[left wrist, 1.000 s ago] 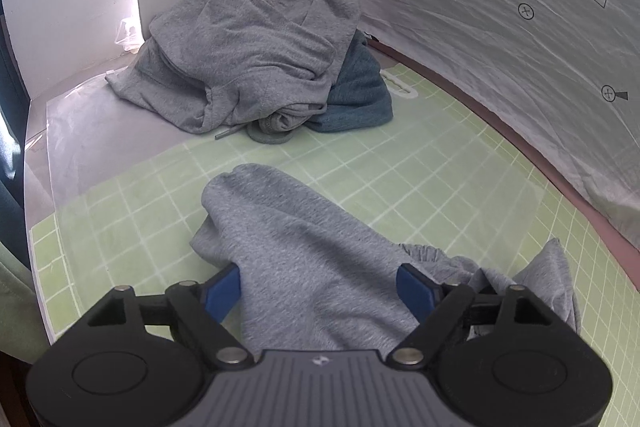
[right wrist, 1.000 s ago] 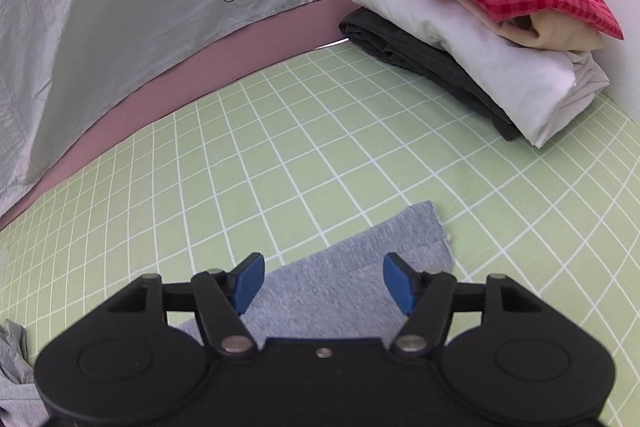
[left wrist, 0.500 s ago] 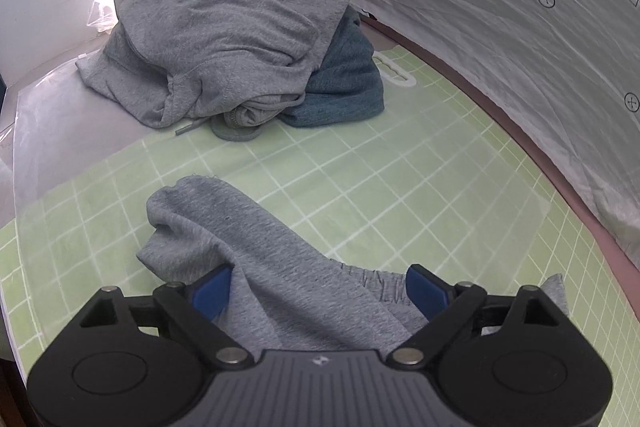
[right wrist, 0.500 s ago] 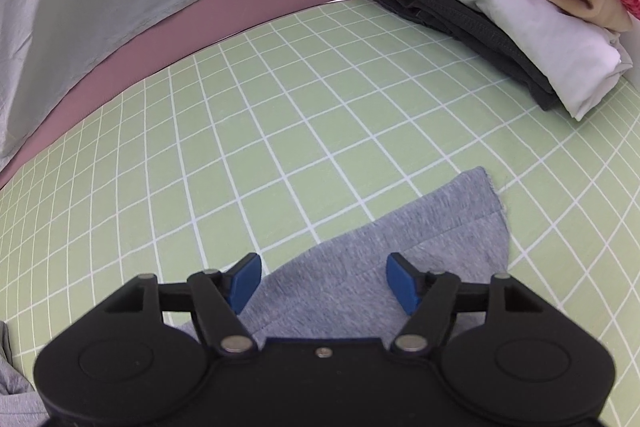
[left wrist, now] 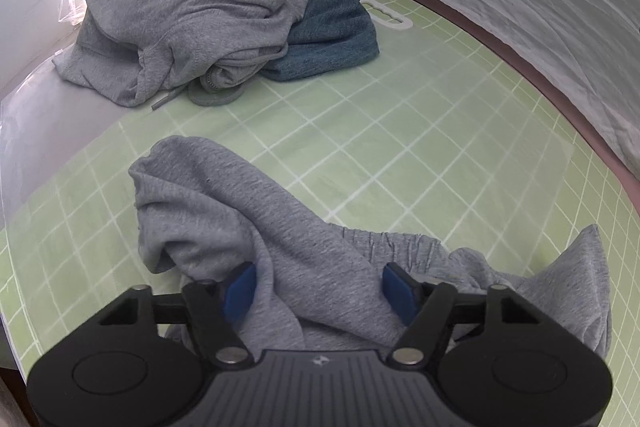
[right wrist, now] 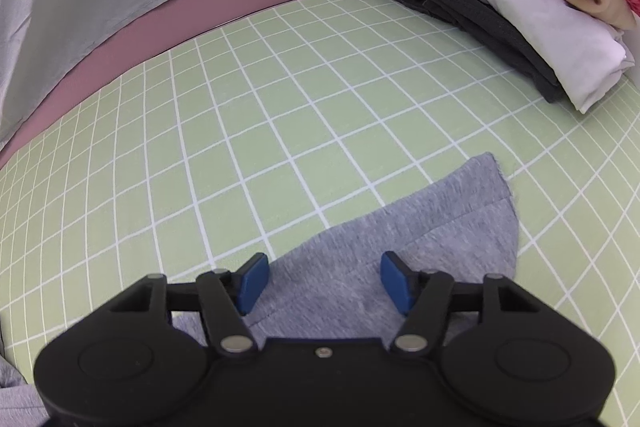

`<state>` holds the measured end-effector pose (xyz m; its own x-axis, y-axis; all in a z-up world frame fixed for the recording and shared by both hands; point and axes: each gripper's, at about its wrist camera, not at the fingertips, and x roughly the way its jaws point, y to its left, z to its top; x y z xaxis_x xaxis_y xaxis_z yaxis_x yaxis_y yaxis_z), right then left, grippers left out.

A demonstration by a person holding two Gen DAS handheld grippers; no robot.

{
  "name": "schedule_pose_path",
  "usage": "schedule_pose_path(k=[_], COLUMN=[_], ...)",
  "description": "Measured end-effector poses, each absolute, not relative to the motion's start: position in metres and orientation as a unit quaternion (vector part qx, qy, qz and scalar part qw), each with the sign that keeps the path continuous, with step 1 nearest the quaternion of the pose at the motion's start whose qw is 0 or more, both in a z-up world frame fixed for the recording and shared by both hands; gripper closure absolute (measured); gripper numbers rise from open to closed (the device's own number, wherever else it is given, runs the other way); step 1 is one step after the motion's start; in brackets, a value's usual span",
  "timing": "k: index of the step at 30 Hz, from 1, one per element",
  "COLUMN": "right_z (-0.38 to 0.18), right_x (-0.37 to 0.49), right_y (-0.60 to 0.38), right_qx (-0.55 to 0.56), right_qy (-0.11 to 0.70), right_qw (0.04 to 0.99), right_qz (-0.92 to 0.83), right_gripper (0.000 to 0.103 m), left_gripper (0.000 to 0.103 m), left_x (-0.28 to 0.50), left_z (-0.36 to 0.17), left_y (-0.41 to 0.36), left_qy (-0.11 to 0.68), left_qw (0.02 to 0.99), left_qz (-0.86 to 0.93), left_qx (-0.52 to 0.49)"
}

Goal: Fold clothes

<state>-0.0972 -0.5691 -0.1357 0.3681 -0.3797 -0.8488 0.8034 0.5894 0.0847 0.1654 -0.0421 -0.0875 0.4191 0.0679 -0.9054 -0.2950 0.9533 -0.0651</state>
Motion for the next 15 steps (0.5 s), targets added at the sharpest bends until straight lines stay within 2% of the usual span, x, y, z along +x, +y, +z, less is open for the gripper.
schedule_pose_path(k=[1,2,3,4,6,8,14,15], right_z=[-0.136,-0.136,-0.136,-0.135,-0.133,-0.128,-0.107,-0.108], right_x=[-0.097,-0.098,-0.098,-0.099,-0.104,-0.113,-0.133,-0.133], right_y=[-0.568,-0.567,-0.566,-0.565,-0.566,-0.568,-0.569,-0.569], right_qx=[0.247,0.240,0.233,0.228,0.227,0.235,0.220,0.227], right_qy=[0.420,0.423,0.425,0.426,0.420,0.405,0.380,0.381], right_qw=[0.790,0.793,0.795,0.798,0.800,0.803,0.819,0.818], right_qz=[-0.372,-0.368,-0.364,-0.361,-0.363,-0.368,-0.369,-0.366], right_gripper=[0.049,0.053,0.059,0.063,0.086,0.093,0.095,0.092], left_gripper=[0.062,0.080,0.092,0.092,0.095,0.096,0.097,0.097], left_x=[0.165,0.164,0.163,0.161,0.157,0.154,0.144,0.142], left_z=[-0.090,-0.091,-0.093,-0.093,-0.088,-0.081,-0.055,-0.054], left_y=[-0.041,-0.039,-0.036,-0.034,-0.034,-0.036,-0.036,-0.035], left_qy=[0.531,0.534,0.535,0.535,0.527,0.515,0.485,0.484], left_qw=[0.833,0.830,0.829,0.828,0.834,0.843,0.863,0.863], left_qz=[0.112,0.113,0.110,0.107,0.103,0.098,0.080,0.079], left_qx=[-0.108,-0.113,-0.122,-0.129,-0.128,-0.120,-0.120,-0.121])
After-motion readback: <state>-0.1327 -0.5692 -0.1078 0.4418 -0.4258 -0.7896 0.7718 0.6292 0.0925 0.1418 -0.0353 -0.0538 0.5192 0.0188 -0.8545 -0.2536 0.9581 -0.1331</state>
